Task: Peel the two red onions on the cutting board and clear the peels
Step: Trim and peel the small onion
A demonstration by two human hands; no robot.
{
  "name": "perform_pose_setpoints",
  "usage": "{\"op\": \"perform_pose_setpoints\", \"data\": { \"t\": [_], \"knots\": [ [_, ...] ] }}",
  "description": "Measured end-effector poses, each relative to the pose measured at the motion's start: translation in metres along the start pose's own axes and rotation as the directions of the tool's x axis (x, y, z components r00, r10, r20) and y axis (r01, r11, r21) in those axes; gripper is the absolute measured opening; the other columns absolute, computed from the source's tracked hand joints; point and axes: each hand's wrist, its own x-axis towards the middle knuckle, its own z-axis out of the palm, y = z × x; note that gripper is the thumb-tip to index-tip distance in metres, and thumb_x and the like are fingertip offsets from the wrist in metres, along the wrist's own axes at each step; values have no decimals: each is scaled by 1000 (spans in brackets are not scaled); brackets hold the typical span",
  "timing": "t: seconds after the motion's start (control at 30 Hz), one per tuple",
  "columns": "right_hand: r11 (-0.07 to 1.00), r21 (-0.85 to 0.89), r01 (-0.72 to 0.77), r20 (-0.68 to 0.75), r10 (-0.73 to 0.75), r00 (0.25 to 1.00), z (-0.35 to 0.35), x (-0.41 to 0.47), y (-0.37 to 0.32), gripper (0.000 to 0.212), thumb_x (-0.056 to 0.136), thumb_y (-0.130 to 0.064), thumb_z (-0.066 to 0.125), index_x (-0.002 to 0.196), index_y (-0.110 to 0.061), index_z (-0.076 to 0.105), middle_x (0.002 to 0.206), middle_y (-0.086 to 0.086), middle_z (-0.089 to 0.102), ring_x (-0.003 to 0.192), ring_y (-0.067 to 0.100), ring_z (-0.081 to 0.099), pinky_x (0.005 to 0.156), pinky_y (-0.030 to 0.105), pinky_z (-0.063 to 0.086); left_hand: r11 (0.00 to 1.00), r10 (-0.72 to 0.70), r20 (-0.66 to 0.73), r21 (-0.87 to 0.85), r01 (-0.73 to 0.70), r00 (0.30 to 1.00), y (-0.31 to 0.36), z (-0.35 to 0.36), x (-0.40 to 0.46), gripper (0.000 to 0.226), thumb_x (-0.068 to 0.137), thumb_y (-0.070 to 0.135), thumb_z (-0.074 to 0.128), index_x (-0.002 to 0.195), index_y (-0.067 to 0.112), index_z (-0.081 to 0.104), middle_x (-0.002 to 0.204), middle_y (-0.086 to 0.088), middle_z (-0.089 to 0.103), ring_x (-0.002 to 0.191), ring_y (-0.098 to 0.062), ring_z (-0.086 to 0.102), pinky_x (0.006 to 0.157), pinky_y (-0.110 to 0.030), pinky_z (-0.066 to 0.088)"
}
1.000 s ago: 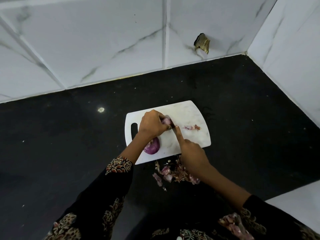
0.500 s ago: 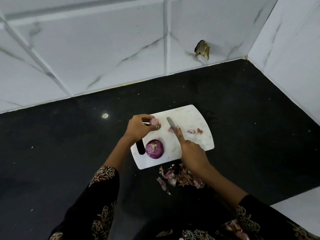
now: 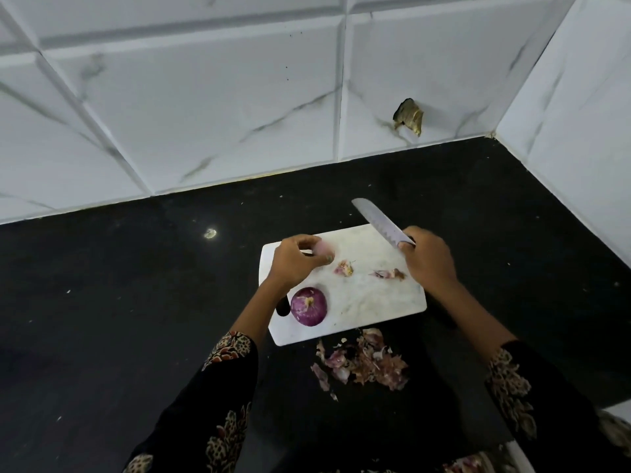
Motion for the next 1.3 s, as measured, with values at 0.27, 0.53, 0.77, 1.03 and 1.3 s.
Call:
{"op": "perform_pose_setpoints", "data": {
  "t": [0.27,0.53,0.77,1.03,1.3],
  "knots": [
    [993,-117,19,203,5,979,20,37,11,24,92,-21,50,113,-14,59,115,10,61,111,36,44,89,39,36,1000,-28,-9,4,28,1000,-4,5,8,38,73,15,82,109,13,69,106,-1,68,91,-17,66,84,-30,54],
    [985,128,119,-131,-102,986,37,8,-17,30,85,0,51,100,-18,70,104,5,59,106,26,46,93,41,34,997,-63,-15,-34,62,998,-9,5,12,40,72,16,83,110,13,69,108,-2,69,93,-17,66,86,-31,54],
    [938,229,259,214,-308,927,64,-28,-25,48,81,13,42,108,-15,70,105,4,57,104,25,42,84,21,26,997,-52,-19,-62,50,998,-7,6,10,40,72,13,83,110,11,69,107,-3,68,92,-17,66,83,-28,55],
    [895,386,222,332,-360,872,23,-96,-11,35,76,10,45,88,-6,73,91,2,67,86,11,60,81,17,46,996,-25,8,-85,26,1000,-6,10,7,40,71,14,84,108,14,69,102,2,68,86,-12,65,67,-8,49],
    [959,280,-51,222,-13,975,18,-38,-2,27,87,4,50,107,-1,68,114,10,61,90,17,61,72,6,41,988,-42,76,-142,53,996,0,13,1,44,72,7,82,113,8,67,106,-2,68,86,-10,63,69,-9,51]
  ]
}}
